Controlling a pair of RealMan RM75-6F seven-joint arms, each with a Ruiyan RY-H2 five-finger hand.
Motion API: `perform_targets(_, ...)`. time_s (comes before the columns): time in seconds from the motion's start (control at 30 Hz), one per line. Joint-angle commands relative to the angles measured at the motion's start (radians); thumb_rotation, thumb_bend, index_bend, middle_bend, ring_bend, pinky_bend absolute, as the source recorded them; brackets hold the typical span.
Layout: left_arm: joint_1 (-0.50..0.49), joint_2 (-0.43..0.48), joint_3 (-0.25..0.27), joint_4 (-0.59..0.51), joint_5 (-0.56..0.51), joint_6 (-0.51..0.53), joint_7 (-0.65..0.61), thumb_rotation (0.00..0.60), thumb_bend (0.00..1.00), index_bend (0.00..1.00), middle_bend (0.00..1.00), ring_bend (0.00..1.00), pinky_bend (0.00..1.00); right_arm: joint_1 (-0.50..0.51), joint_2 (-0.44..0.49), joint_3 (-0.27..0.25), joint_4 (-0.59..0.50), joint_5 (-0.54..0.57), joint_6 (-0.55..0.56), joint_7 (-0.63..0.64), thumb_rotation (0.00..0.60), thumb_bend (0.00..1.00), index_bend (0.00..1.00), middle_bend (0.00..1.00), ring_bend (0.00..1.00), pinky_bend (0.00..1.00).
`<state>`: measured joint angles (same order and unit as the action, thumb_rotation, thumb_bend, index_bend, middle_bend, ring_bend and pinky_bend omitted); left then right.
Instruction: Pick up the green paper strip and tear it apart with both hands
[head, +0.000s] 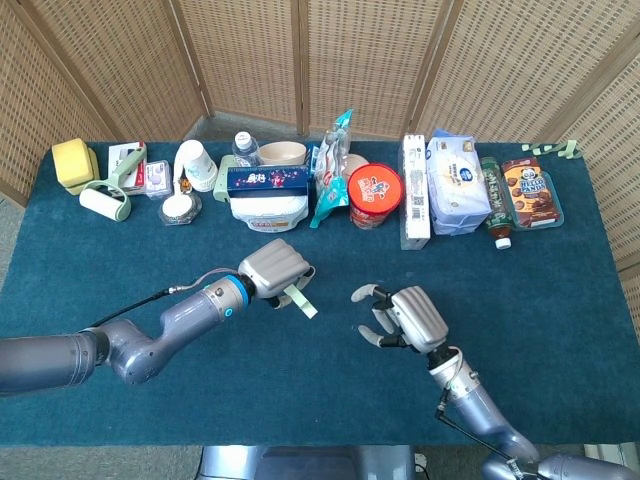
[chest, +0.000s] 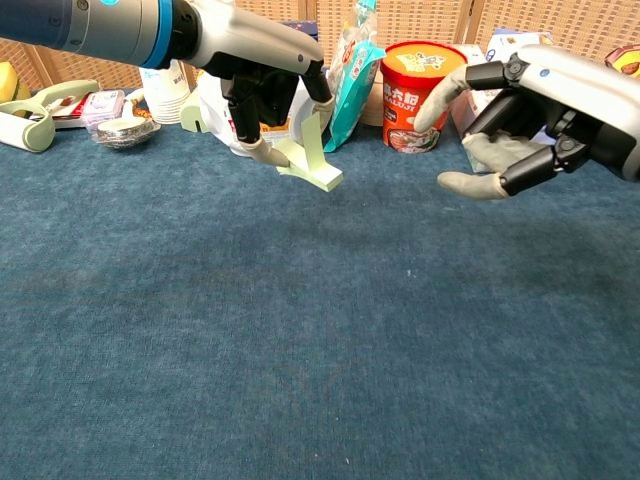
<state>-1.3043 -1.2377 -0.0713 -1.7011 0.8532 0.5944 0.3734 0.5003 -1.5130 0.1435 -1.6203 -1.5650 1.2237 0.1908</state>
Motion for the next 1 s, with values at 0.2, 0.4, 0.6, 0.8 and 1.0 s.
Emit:
perform_targets(0.2,-0.017,-0.012,0.014,-0.001,-0.018,0.004,0.013,0.600,0.46,0.62,1.00,1.00,1.00,0.017,-0.020,0.012,-0.014,0.003,0.007,-0.020,0.600,0.31,0.39,0.93,0.92,1.00)
perform_targets(0.4,-0.028,-0.022,0.022,0.002,-0.029,0.008,0.019,0.600,0.46,0.62,1.00,1.00,1.00,0.030,-0.025,0.010,-0.021,0.002,-0.001,-0.020,0.600,0.31,0.38,0.93,0.92,1.00)
perform_targets(0.6,-0.037,-0.029,0.023,0.007,-0.039,0.011,0.019,0.600,0.46,0.62,1.00,1.00,1.00,0.042,-0.032,0.009,-0.026,0.006,-0.009,-0.029,0.600,0.32,0.37,0.93,0.92,1.00)
perform_targets(0.8,-0.048,-0.040,0.025,0.013,-0.050,0.013,0.021,0.600,0.46,0.62,1.00,1.00,1.00,0.056,-0.041,0.008,-0.031,0.009,-0.022,-0.045,0.600,0.32,0.37,0.93,0.92,1.00)
perform_targets(1.0,-0.059,-0.051,0.026,0.015,-0.060,0.017,0.025,0.600,0.46,0.62,1.00,1.00,1.00,0.069,-0.049,0.008,-0.038,0.016,-0.035,-0.065,0.600,0.32,0.37,0.93,0.92,1.00)
